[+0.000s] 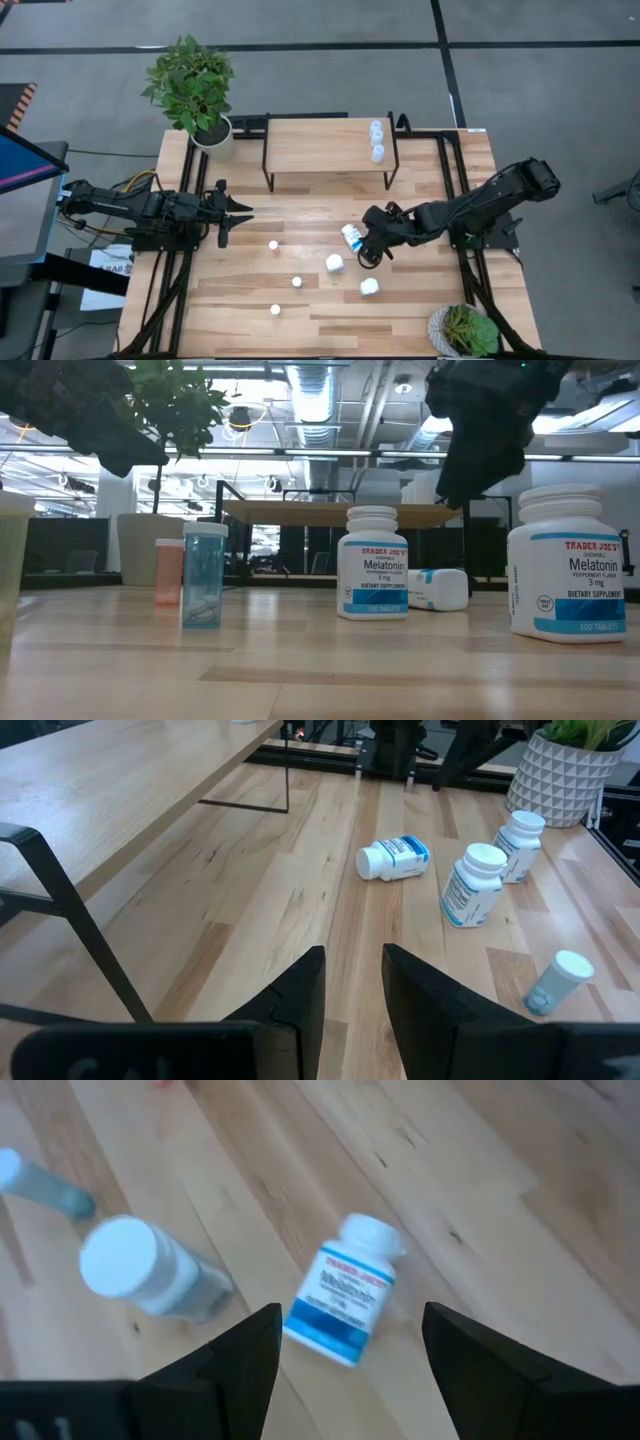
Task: Pick and place medicine bottles onto shelf by color
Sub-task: Put the top white medicine bottle on the shelf
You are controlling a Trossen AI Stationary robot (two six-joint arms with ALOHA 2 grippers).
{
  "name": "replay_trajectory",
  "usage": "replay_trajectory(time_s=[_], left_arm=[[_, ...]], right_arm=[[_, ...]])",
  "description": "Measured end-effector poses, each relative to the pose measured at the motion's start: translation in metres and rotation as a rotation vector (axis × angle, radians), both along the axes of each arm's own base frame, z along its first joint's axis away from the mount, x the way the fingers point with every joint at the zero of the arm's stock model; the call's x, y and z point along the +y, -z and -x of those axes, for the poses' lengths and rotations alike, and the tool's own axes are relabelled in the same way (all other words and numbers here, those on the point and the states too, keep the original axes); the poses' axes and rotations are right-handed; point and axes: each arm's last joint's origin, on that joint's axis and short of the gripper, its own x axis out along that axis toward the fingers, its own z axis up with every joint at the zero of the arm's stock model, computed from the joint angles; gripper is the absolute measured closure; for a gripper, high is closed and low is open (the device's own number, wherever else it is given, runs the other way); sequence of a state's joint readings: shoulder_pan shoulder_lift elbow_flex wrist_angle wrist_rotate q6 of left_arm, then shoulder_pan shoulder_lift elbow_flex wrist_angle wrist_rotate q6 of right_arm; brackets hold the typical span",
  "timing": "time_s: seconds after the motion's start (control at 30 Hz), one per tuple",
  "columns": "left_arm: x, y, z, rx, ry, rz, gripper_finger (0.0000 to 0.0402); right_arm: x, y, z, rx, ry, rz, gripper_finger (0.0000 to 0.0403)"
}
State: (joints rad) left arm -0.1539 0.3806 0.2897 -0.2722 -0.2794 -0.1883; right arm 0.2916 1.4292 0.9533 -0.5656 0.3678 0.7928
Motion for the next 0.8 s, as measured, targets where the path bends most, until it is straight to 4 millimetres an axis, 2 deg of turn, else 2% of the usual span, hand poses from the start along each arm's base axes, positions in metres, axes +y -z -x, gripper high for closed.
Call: replay_trajectory(time_s=[0.23,0.37,0.5,0.8], left_arm=[[0.000,0.000,0.000,0.000,0.000,0.000,0.0312],[0.000,0.000,0.000,0.001,0.000,0.000,0.0312],[0.000,0.000,0.000,0.002,-0.001,-0.001,0.0312],[0.000,0.000,0.000,0.004,0.003,-0.011,0.0312]], right_arm=[[0.004,0.030,-0.010,0.012,0.014,-0.009,0.0138],[0.005,0.054,-0.018,0.097,0.020,0.020,0.0138],[0.003,0.051,-0.030,0.074,0.099,0.002,0.0138],[-0.005,0.048,-0.036,0.065,0.138,-0.005,0.0138]])
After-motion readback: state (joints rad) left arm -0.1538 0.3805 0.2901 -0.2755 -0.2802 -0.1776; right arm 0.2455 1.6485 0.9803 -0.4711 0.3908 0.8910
